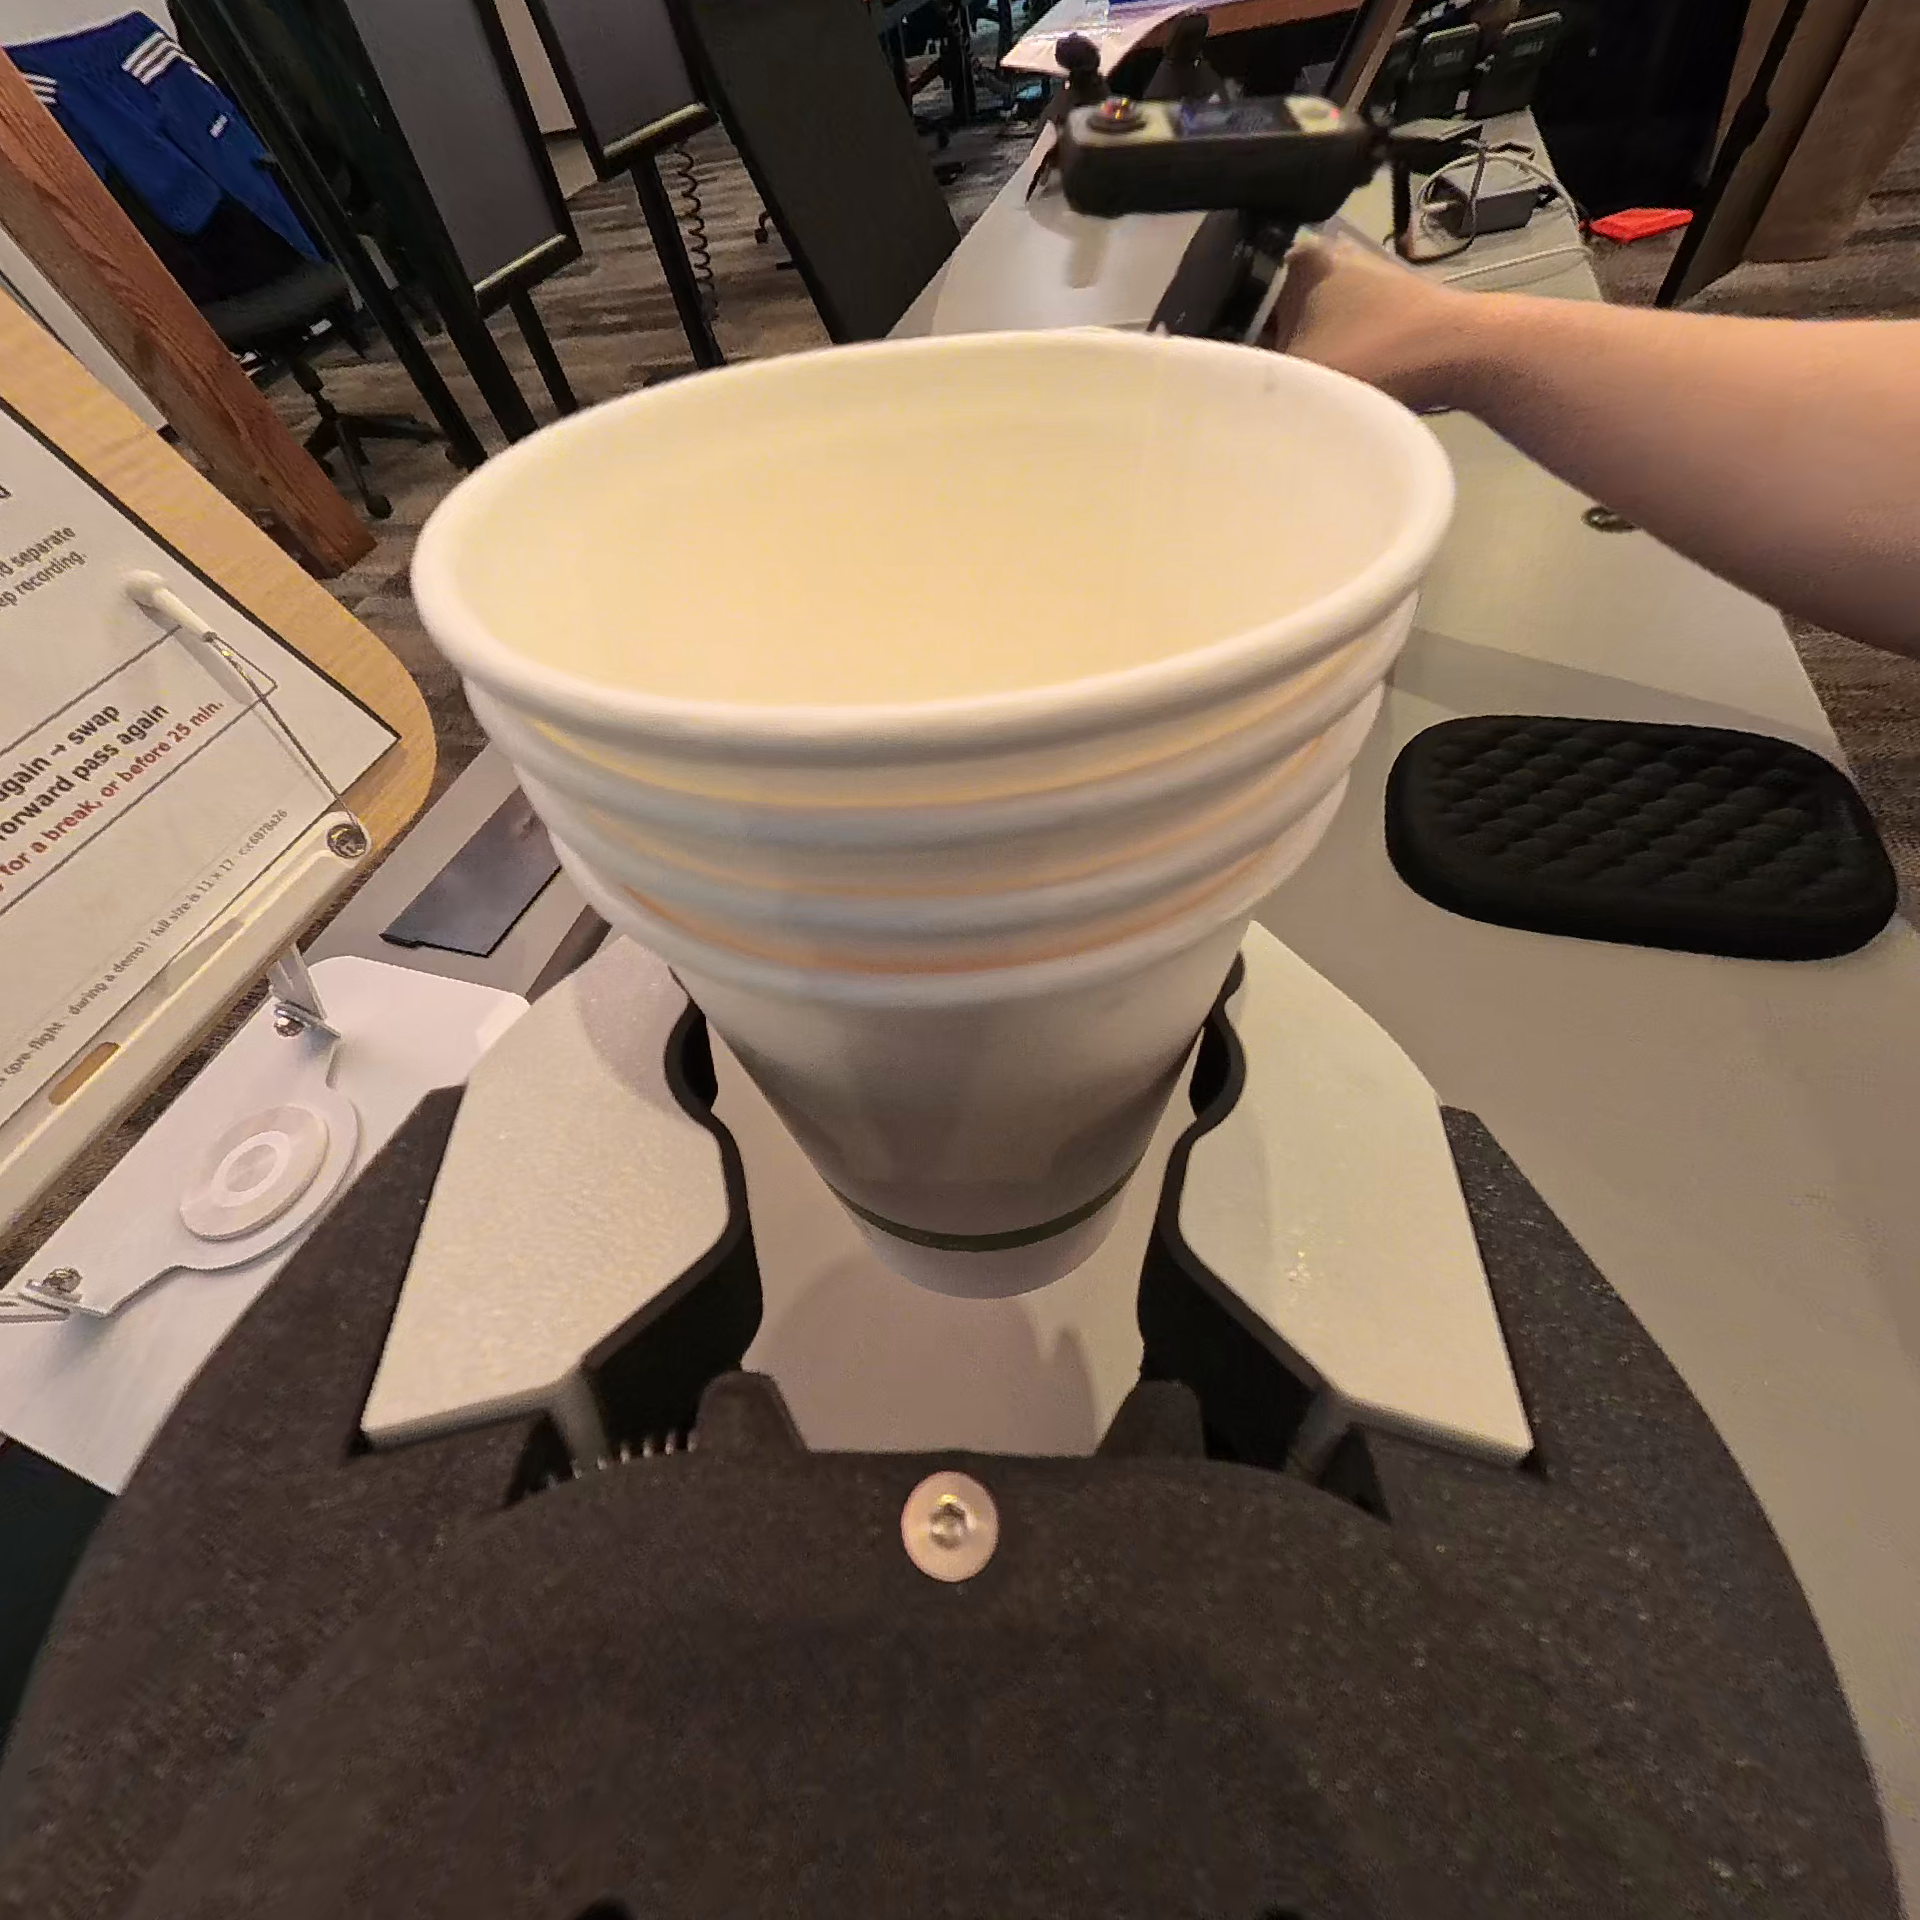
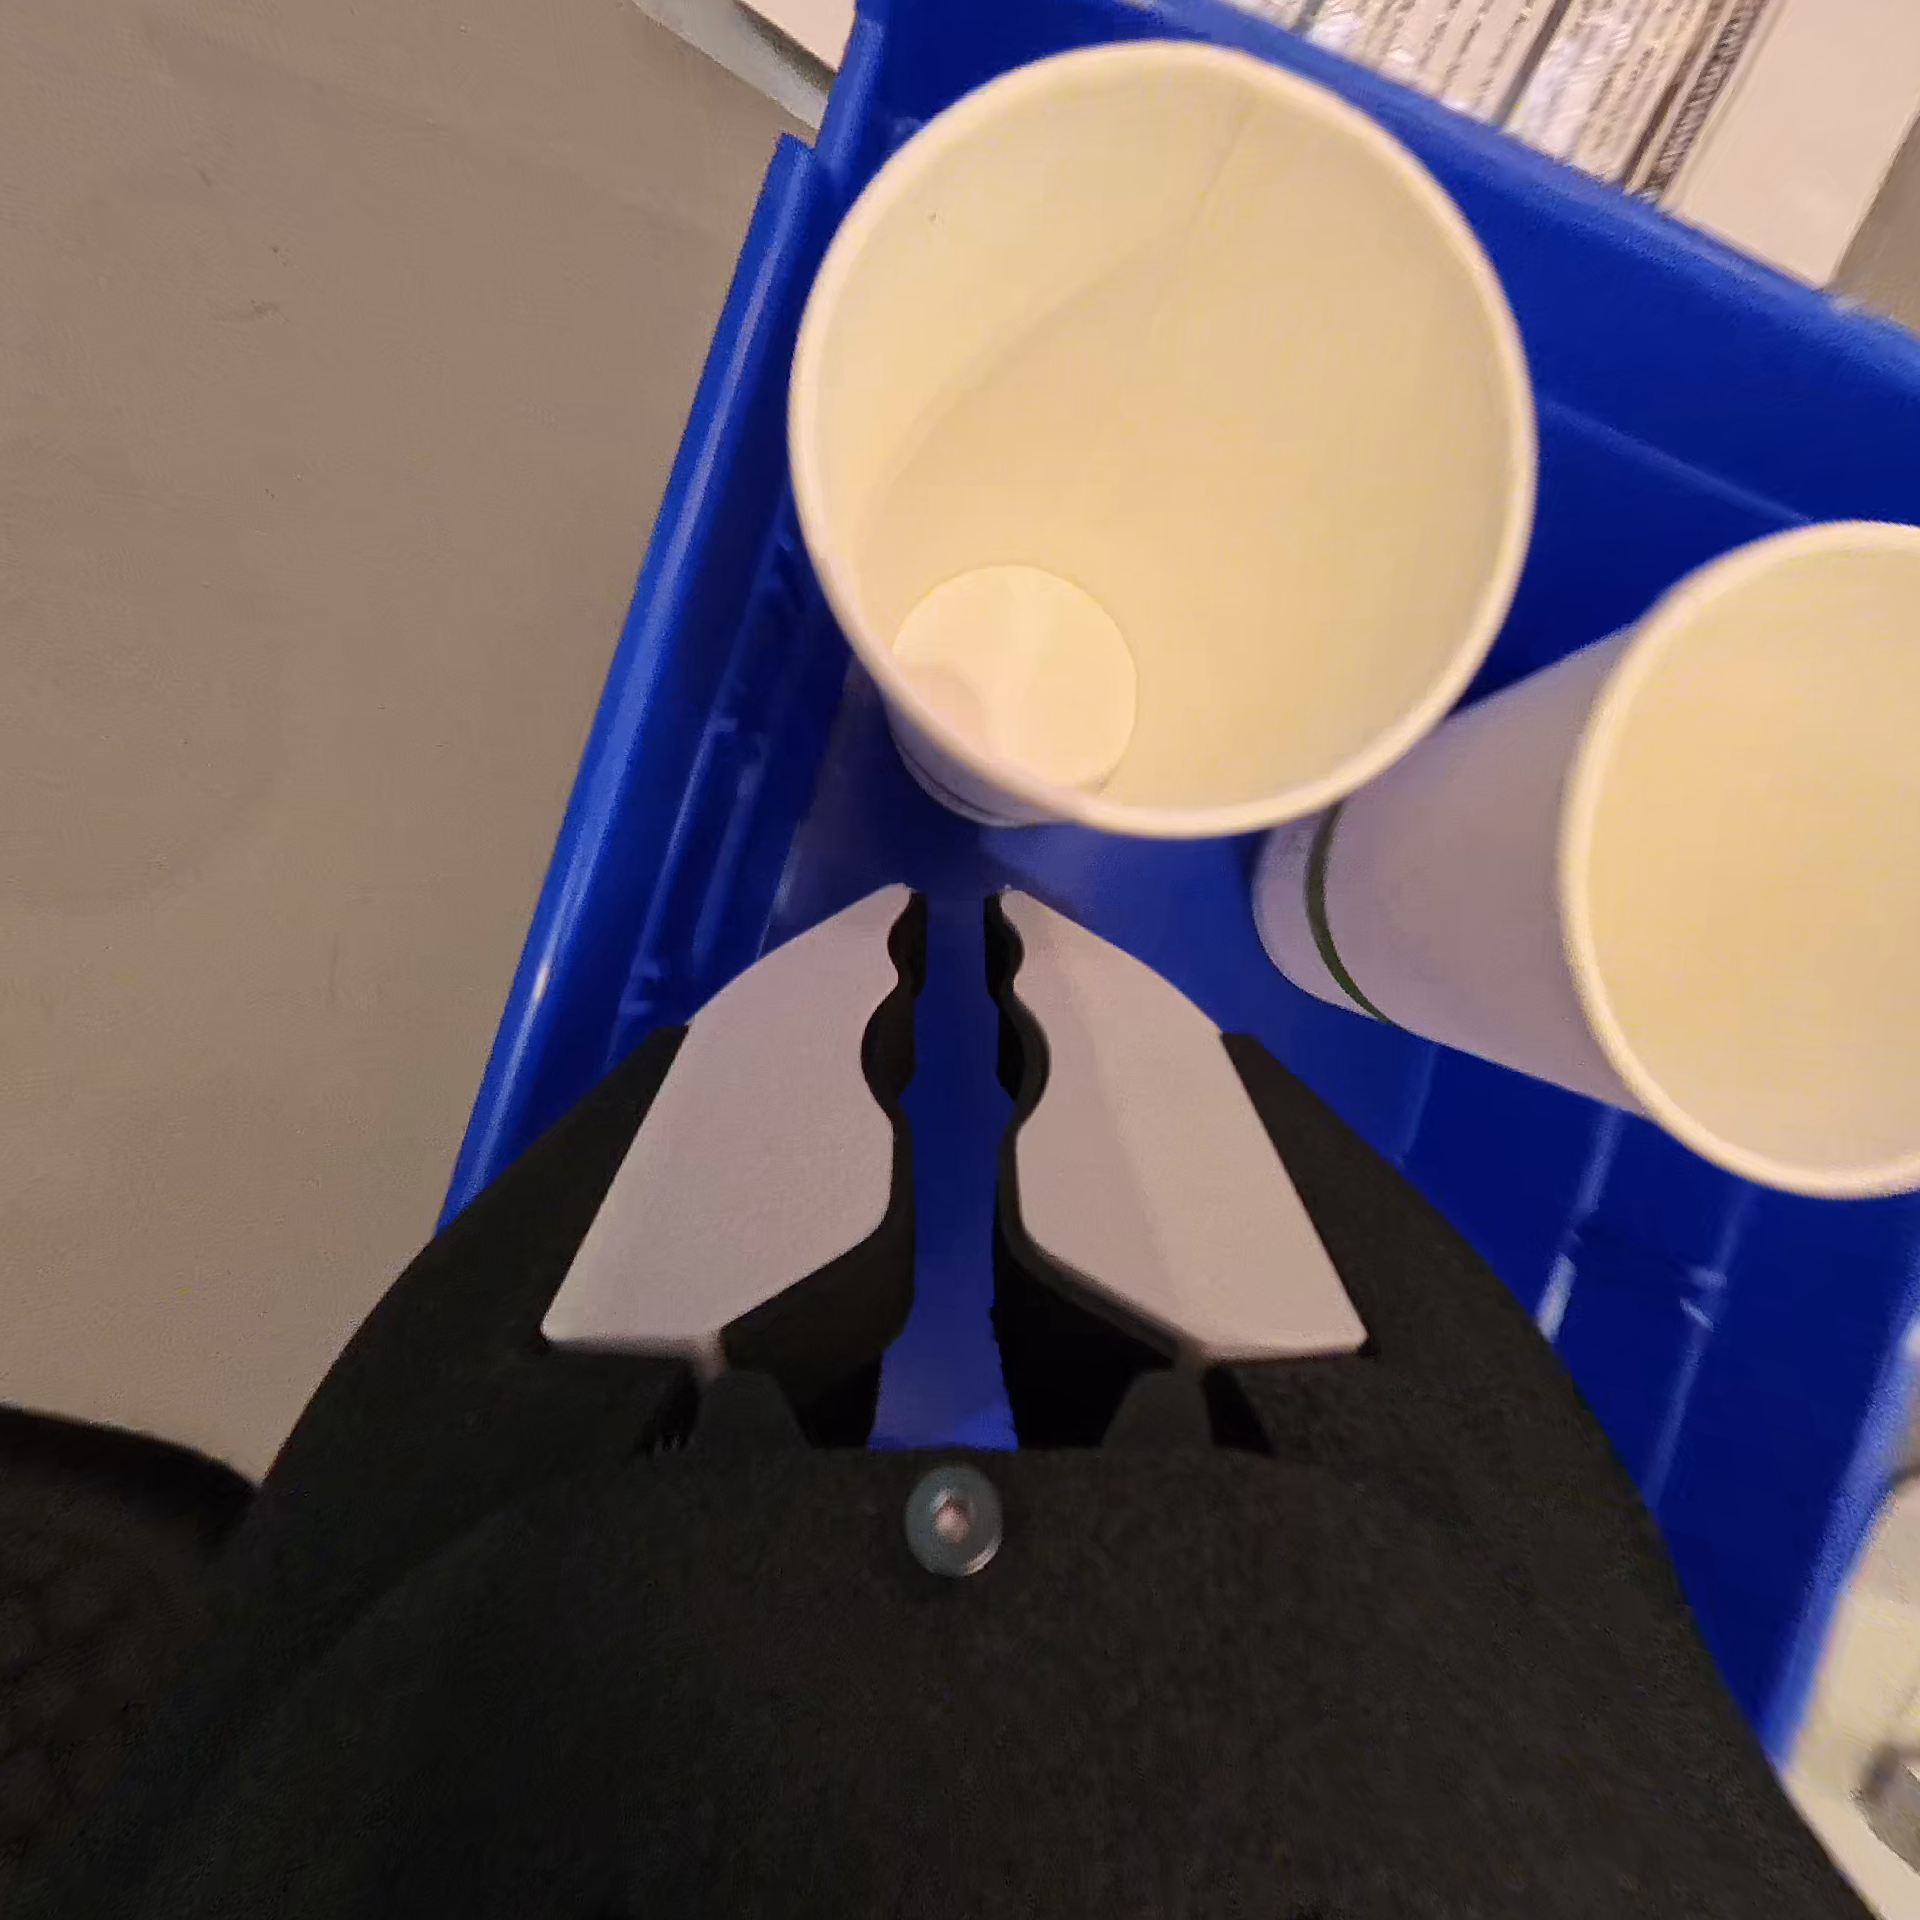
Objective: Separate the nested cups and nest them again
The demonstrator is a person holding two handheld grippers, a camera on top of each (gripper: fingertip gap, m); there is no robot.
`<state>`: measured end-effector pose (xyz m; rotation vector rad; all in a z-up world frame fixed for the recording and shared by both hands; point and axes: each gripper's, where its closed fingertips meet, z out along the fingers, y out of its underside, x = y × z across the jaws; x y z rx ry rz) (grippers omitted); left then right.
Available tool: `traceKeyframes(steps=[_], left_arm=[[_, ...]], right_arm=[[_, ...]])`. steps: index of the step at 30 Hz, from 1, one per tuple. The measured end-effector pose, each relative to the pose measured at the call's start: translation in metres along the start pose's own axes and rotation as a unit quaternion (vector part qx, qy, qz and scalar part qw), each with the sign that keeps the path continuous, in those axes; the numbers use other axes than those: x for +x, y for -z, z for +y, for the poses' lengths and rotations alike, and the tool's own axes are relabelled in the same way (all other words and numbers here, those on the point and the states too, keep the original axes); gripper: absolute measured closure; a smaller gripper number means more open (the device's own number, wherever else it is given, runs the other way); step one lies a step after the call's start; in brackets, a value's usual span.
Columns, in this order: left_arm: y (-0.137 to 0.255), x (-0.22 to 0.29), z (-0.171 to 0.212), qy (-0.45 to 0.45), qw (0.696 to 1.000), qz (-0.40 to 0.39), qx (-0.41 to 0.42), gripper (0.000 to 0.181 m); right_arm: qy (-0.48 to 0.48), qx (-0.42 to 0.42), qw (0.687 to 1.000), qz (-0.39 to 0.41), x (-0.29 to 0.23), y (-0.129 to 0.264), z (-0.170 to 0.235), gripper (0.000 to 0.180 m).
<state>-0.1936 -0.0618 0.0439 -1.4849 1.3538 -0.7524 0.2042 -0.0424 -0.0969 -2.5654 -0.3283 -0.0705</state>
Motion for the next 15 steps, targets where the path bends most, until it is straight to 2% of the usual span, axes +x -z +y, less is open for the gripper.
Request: traceKeyframes(steps=[3,6,8,10,11,15], left_arm=[[-0.001,0.001,0.0,0.005,1.0,0.005,0.002,0.09],[-0.008,0.005,0.005,0.005,1.0,0.012,-0.007,0.09],[-0.015,0.008,0.01,0.008,1.0,0.02,-0.014,0.09],[-0.02,0.011,0.014,0.012,0.999,0.026,-0.019,0.09],[-0.022,0.014,0.015,0.013,0.999,0.031,-0.021,0.091],[-0.028,0.022,0.021,0.009,0.999,0.04,-0.034,0.091]], right_arm=[[0.045,0.009,0.997,0.066,0.005,0.04,-0.009,0.169],[0.108,0.071,0.989,0.075,-0.033,0.096,-0.051,0.169],[0.174,0.128,0.976,-0.019,-0.106,0.132,-0.086,0.167],[0.266,0.168,0.93,-0.192,-0.208,0.172,-0.103,0.167],[0.309,0.179,0.902,-0.243,-0.249,0.191,-0.106,0.167],[0.431,0.199,0.84,-0.264,-0.34,0.219,-0.118,0.168]])
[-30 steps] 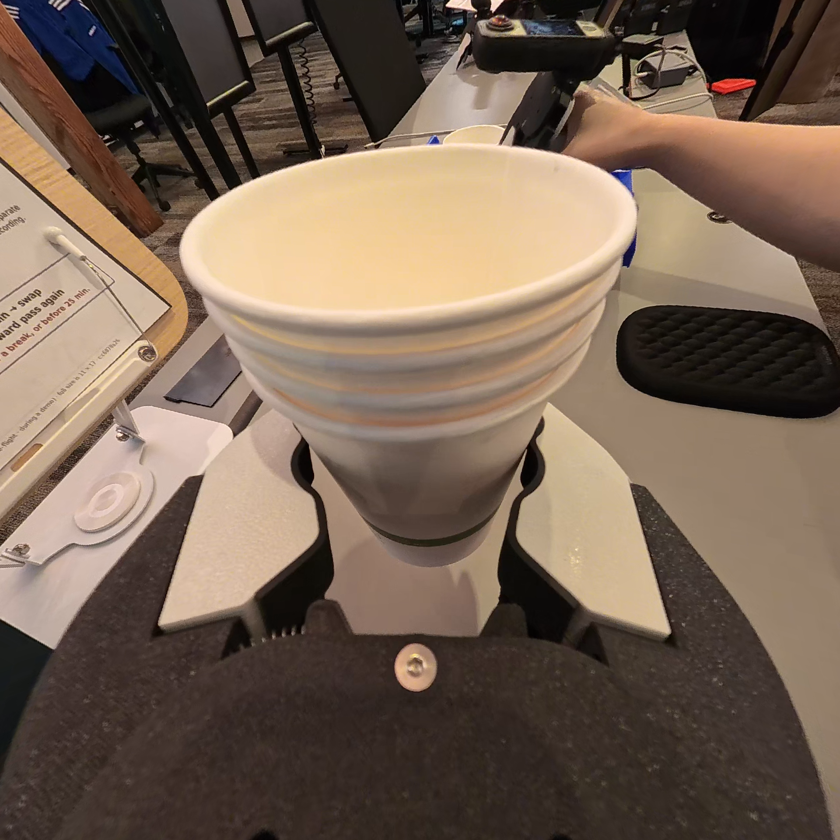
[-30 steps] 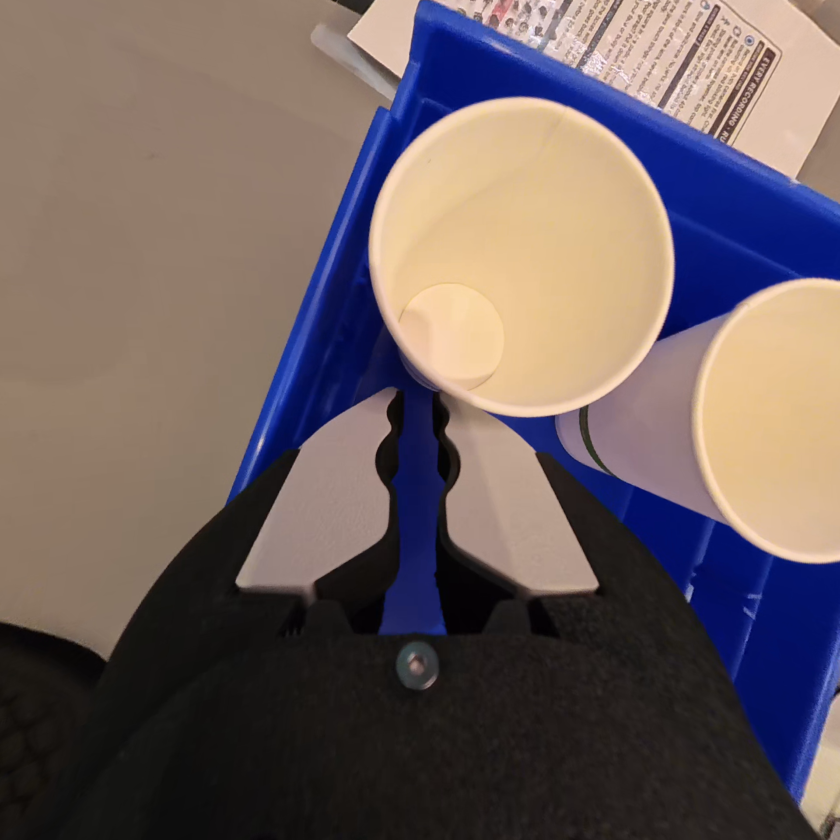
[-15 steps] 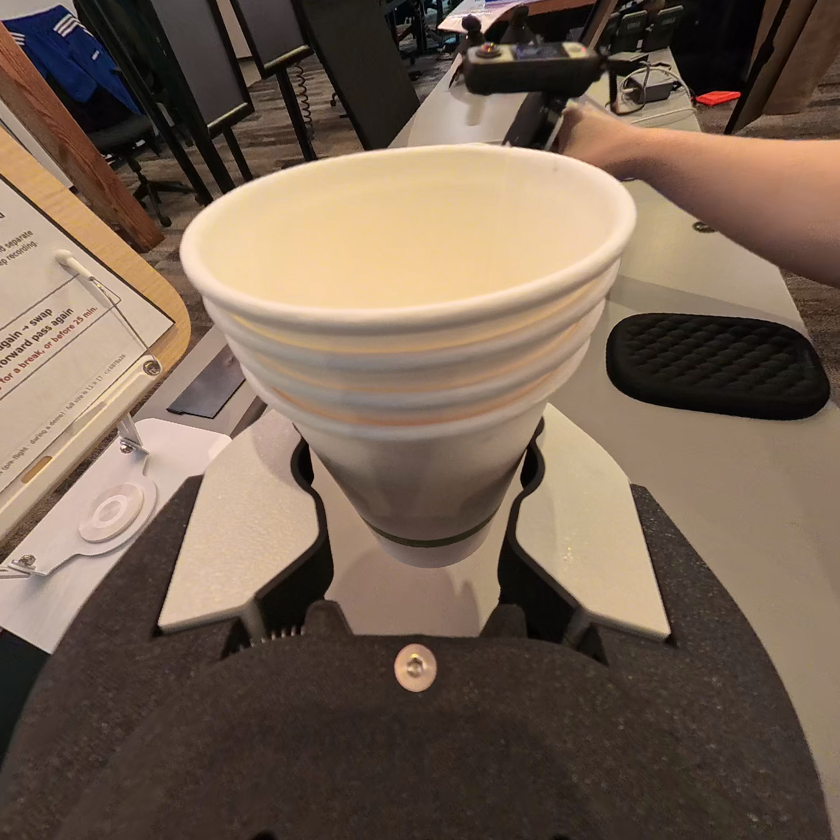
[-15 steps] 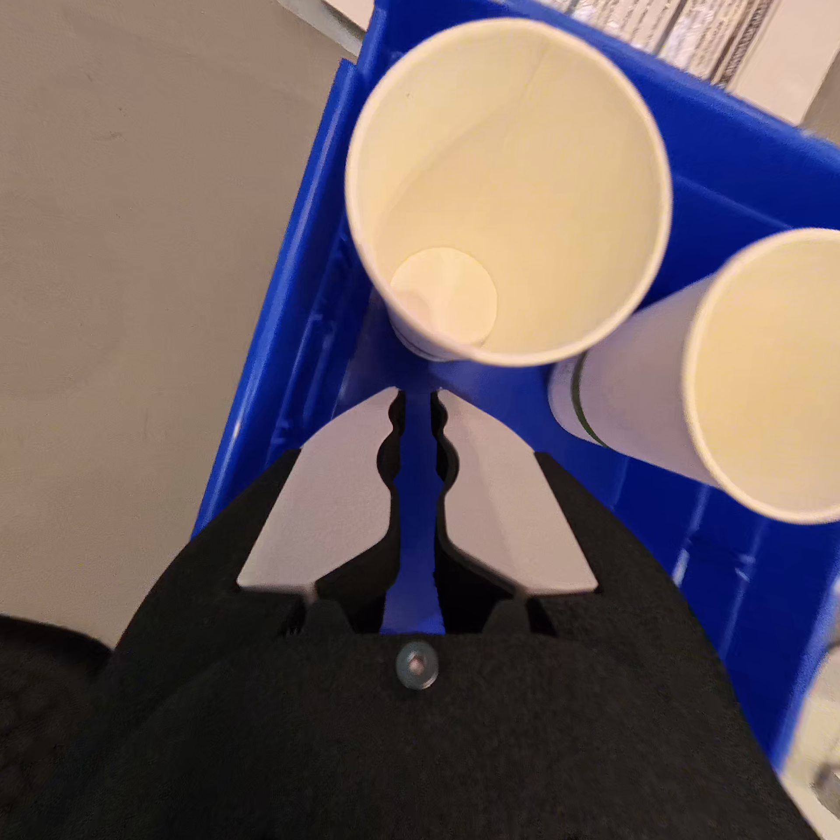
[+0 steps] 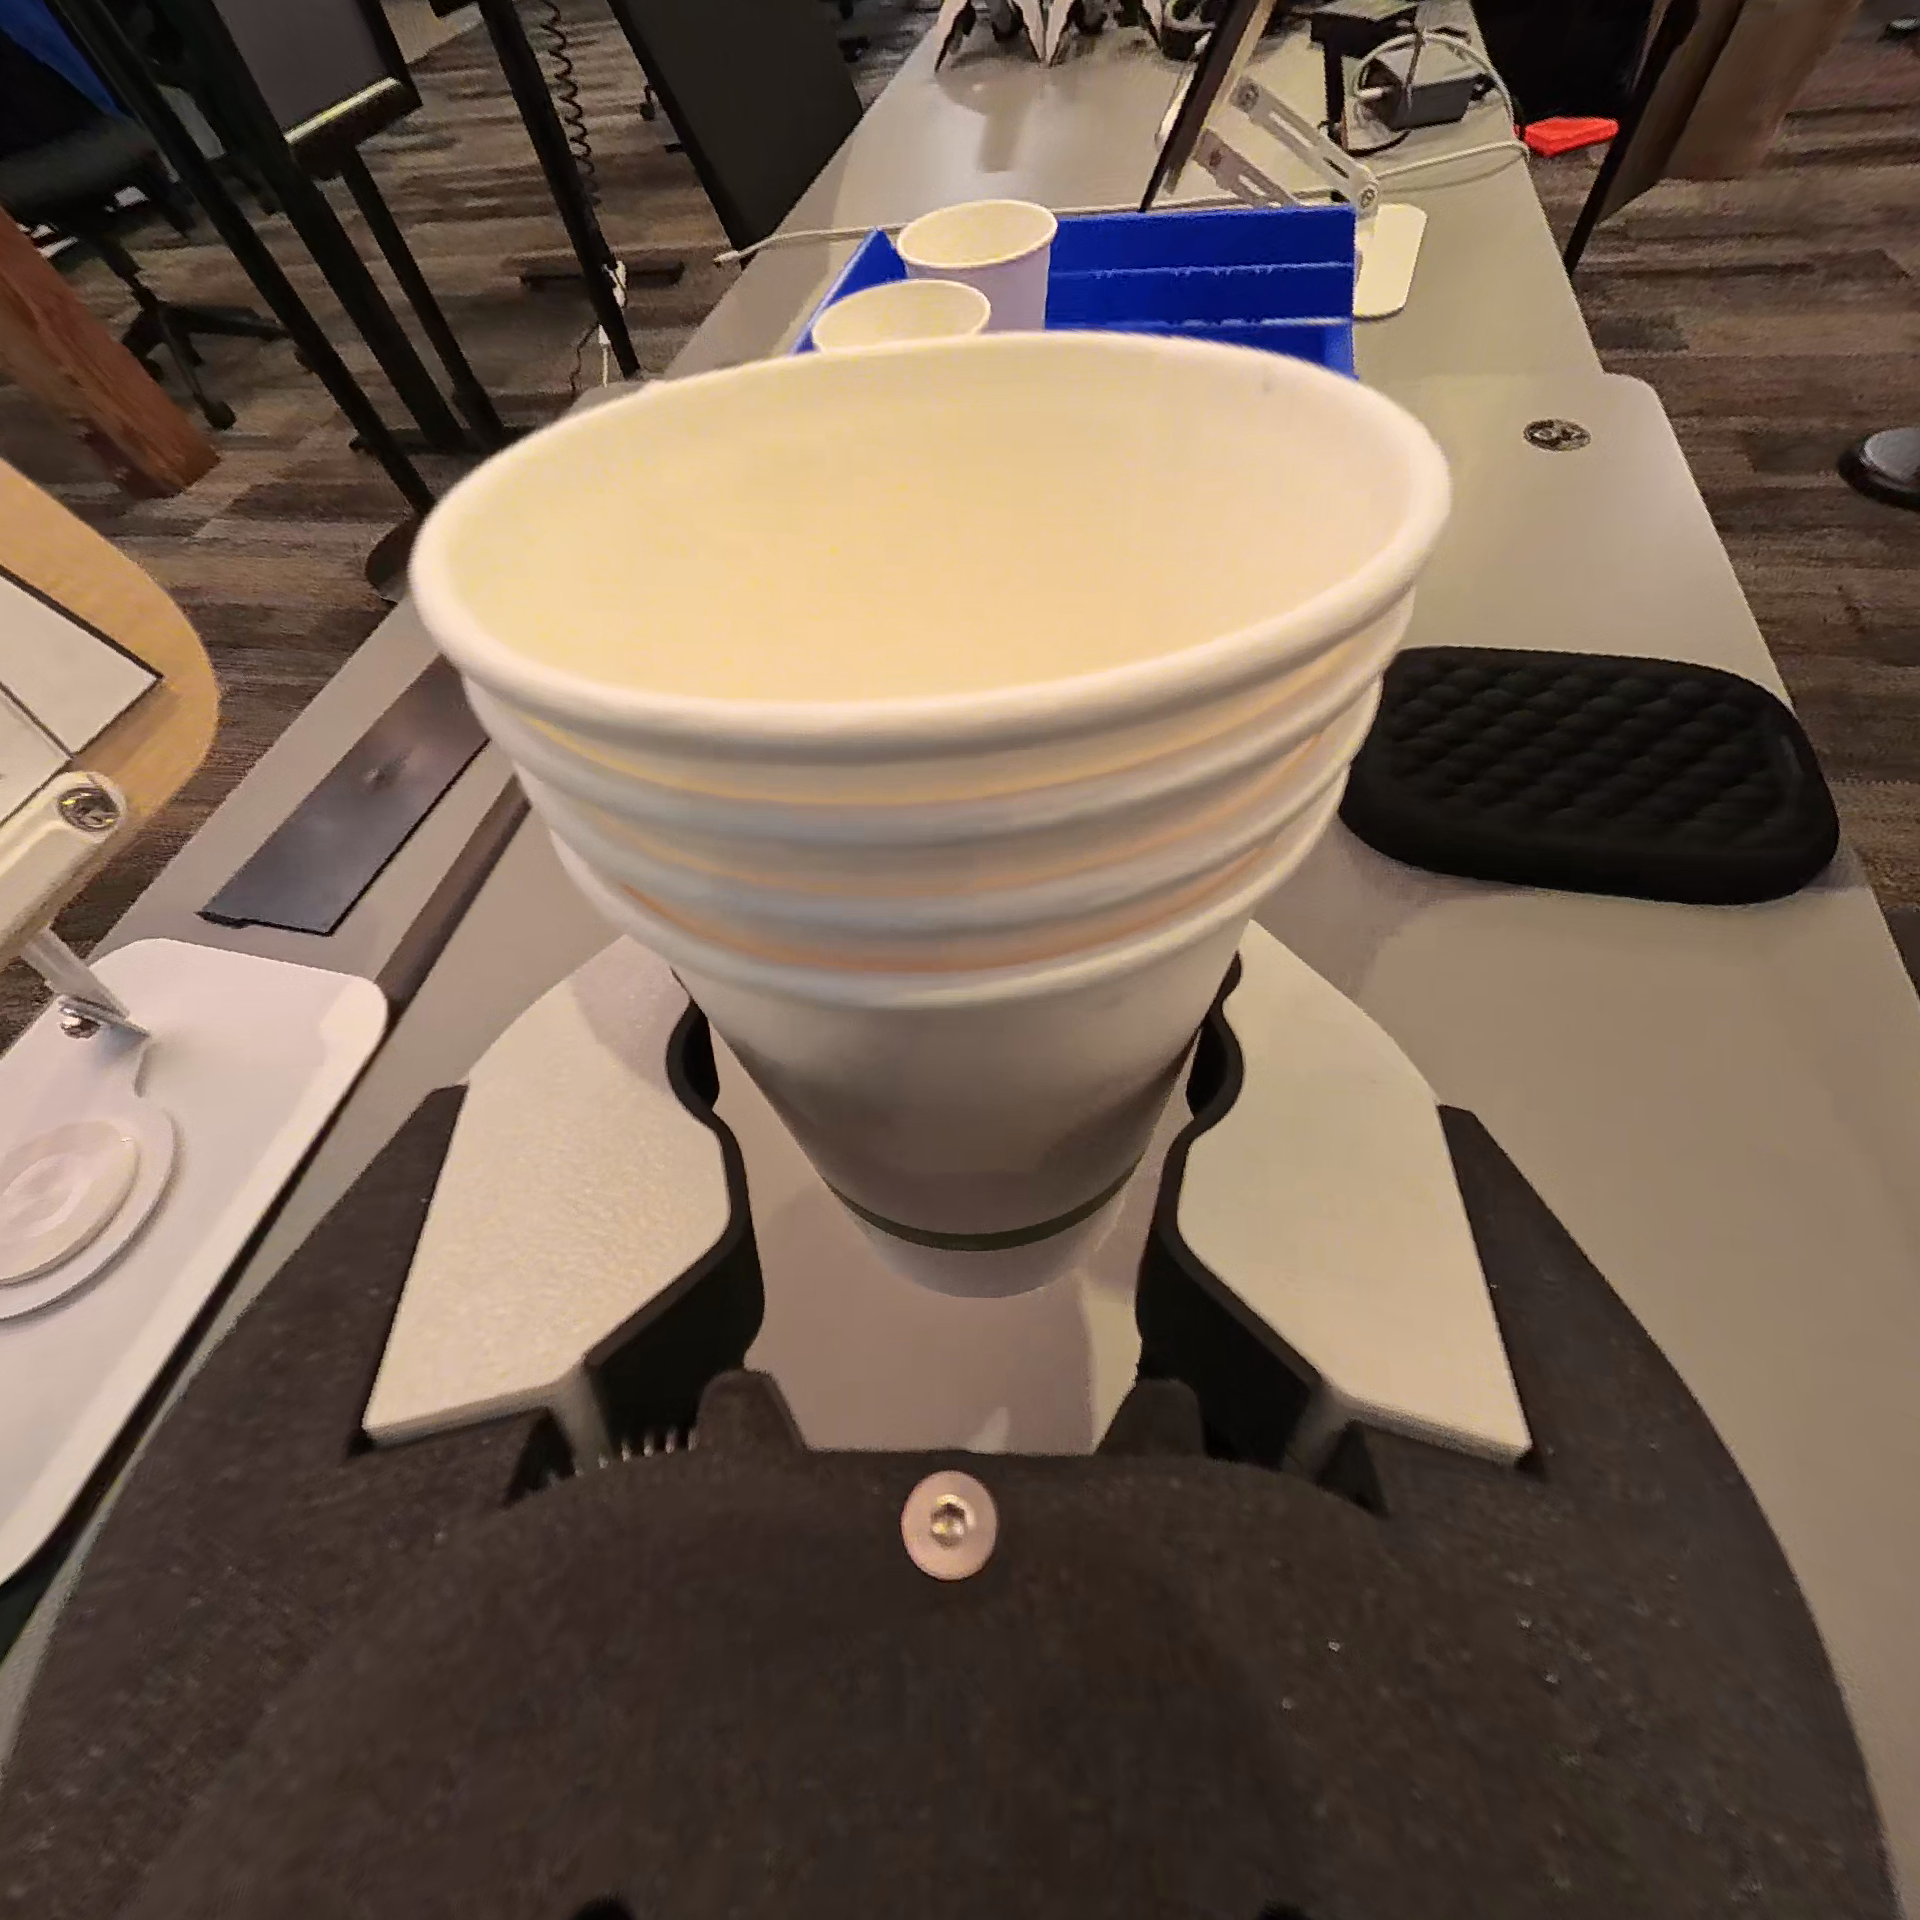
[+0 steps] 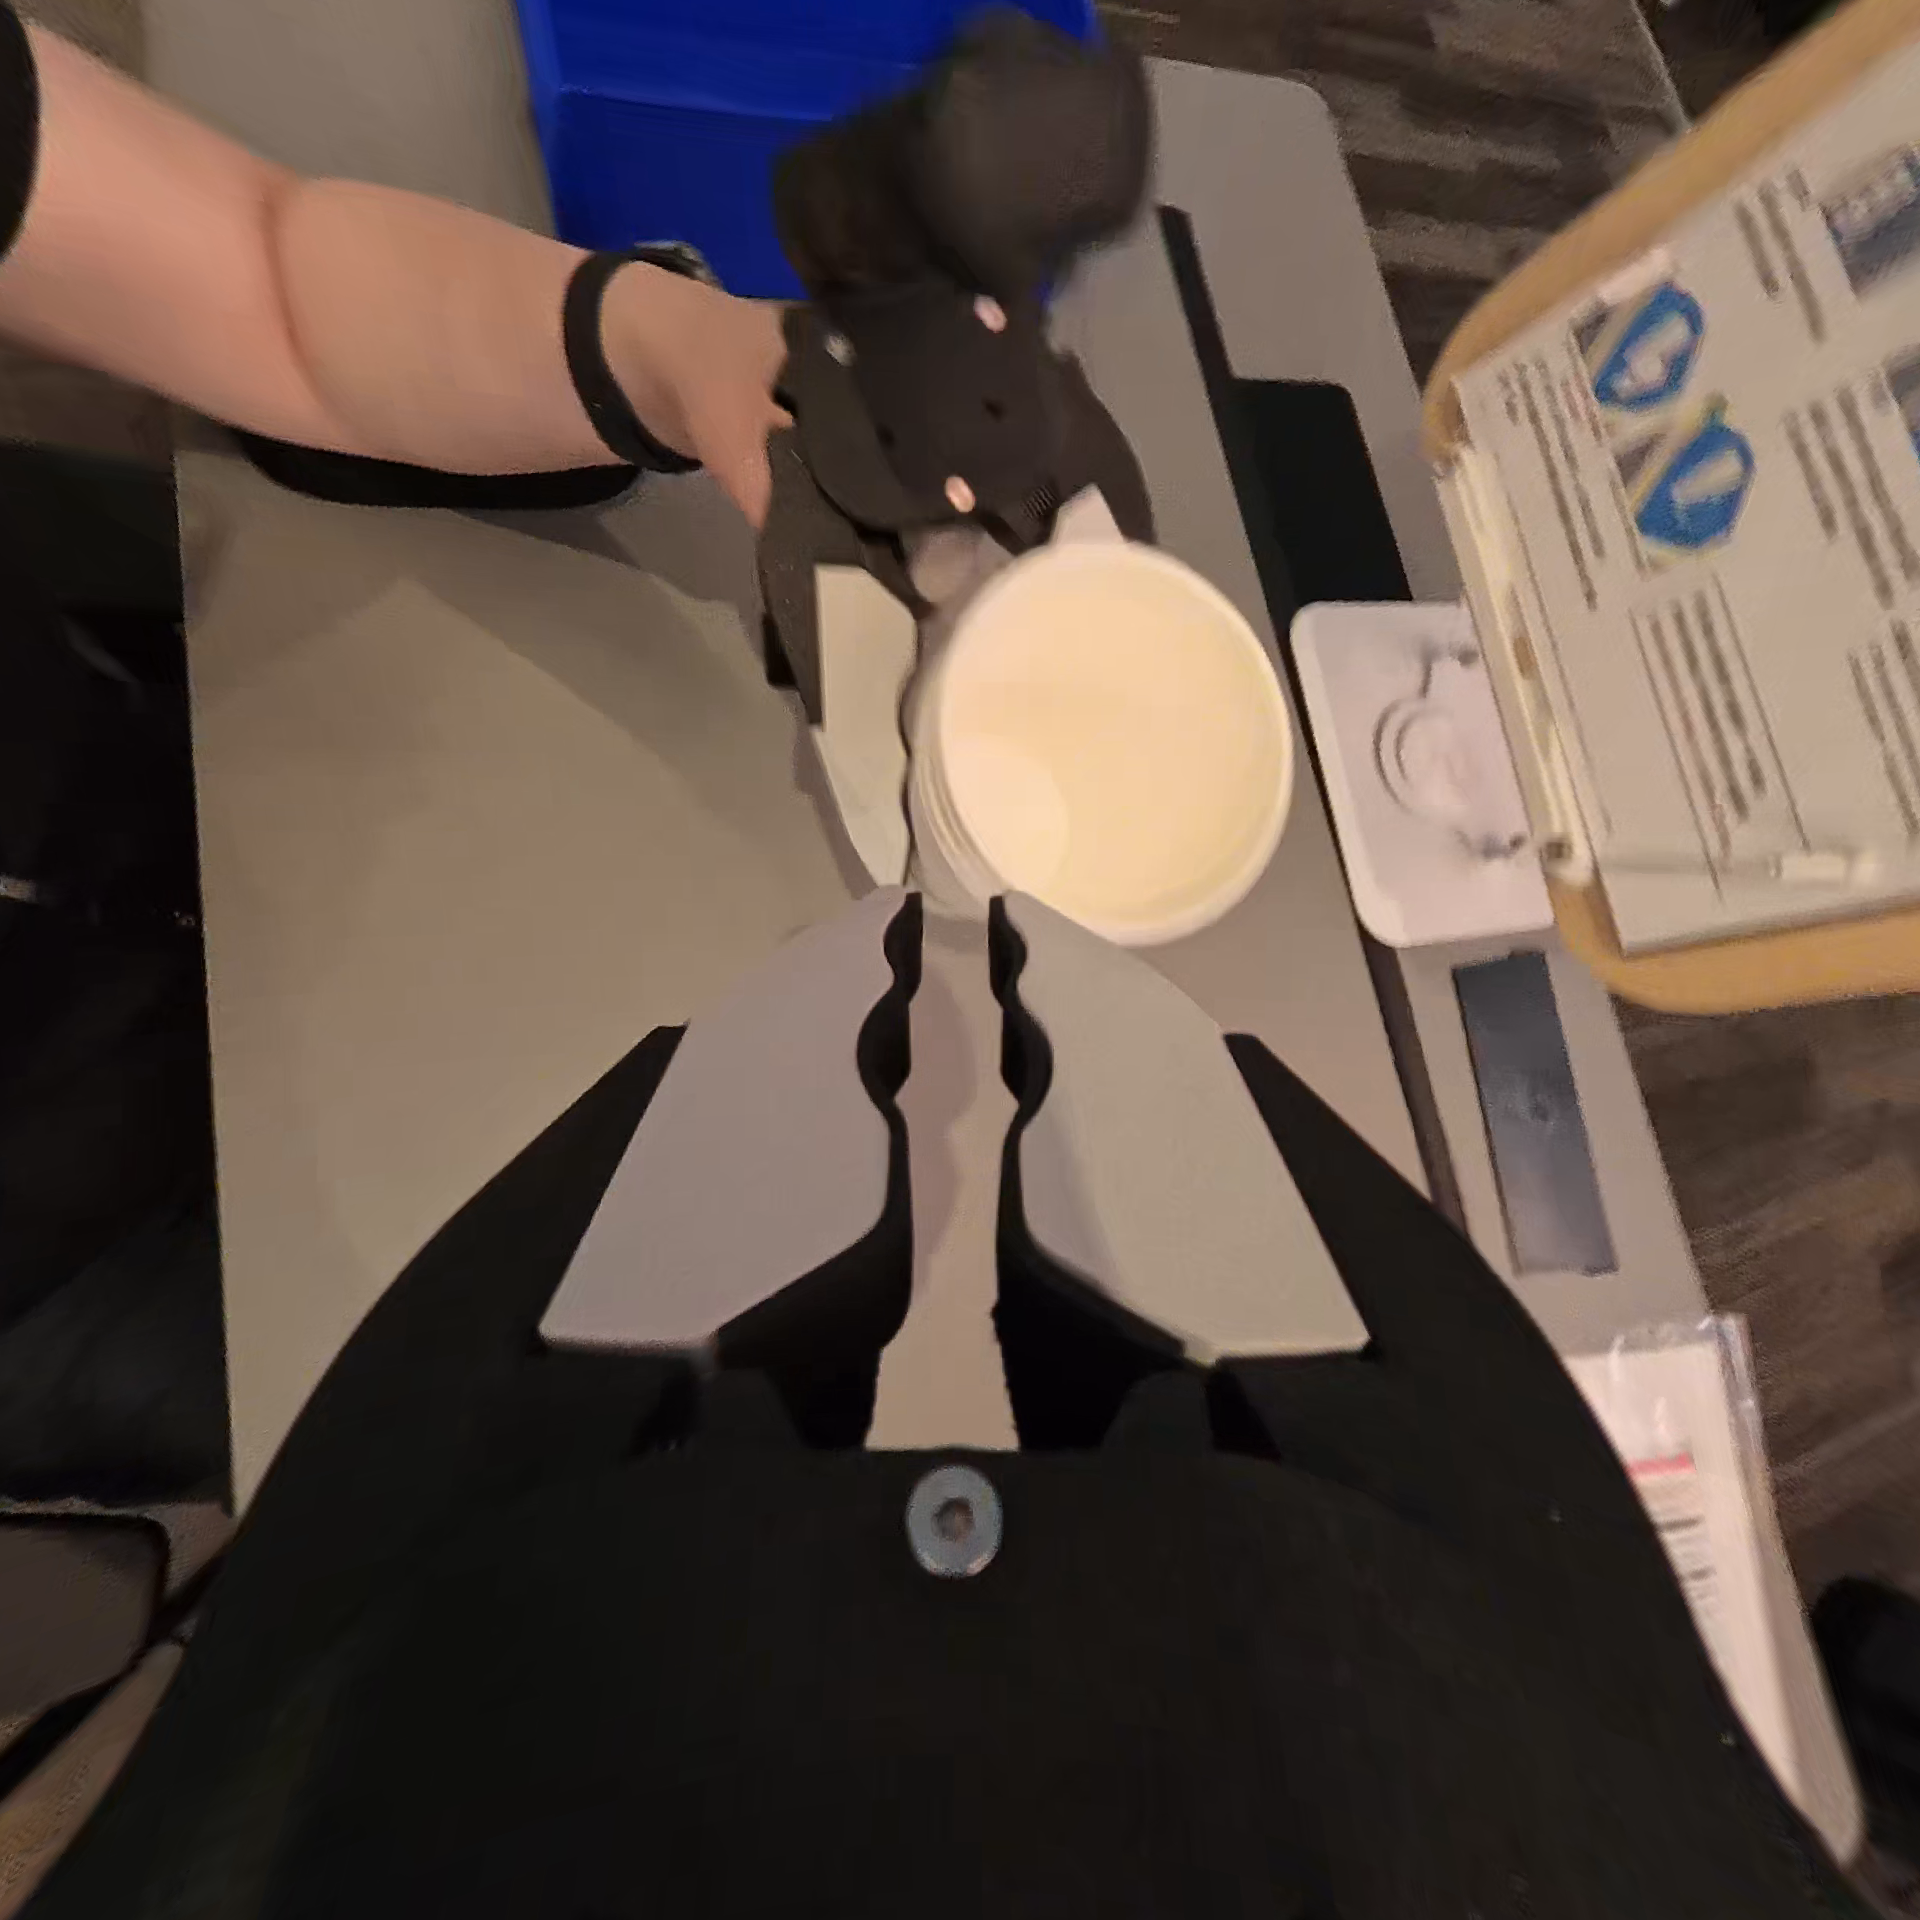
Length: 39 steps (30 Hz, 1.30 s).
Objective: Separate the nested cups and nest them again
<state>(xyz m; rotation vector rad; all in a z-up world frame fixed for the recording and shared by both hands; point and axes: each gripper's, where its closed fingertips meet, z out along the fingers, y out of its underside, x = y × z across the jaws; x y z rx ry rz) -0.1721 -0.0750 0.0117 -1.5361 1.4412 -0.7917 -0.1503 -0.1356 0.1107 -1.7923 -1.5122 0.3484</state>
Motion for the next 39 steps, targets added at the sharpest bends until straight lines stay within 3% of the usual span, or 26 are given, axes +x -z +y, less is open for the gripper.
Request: traceKeyframes(steps=[3,8,14,39], left_arm=[[-0.002,0.006,0.0,-0.005,1.0,0.006,-0.003,0.091],[0.0,0.017,-0.007,-0.019,1.0,0.012,0.002,0.091],[-0.001,0.03,-0.013,-0.035,0.999,0.019,0.005,0.091],[-0.01,0.046,-0.018,-0.021,0.999,0.025,0.016,0.091]], right_arm=[[0.051,-0.045,0.998,-0.006,-0.011,-0.024,-0.012,0.168],[0.037,-0.082,0.996,-0.018,-0.016,-0.04,-0.009,0.173],[-0.003,-0.077,0.996,-0.049,-0.031,-0.03,-0.008,0.174],[-0.057,-0.066,0.996,-0.021,-0.034,-0.004,-0.015,0.177]])
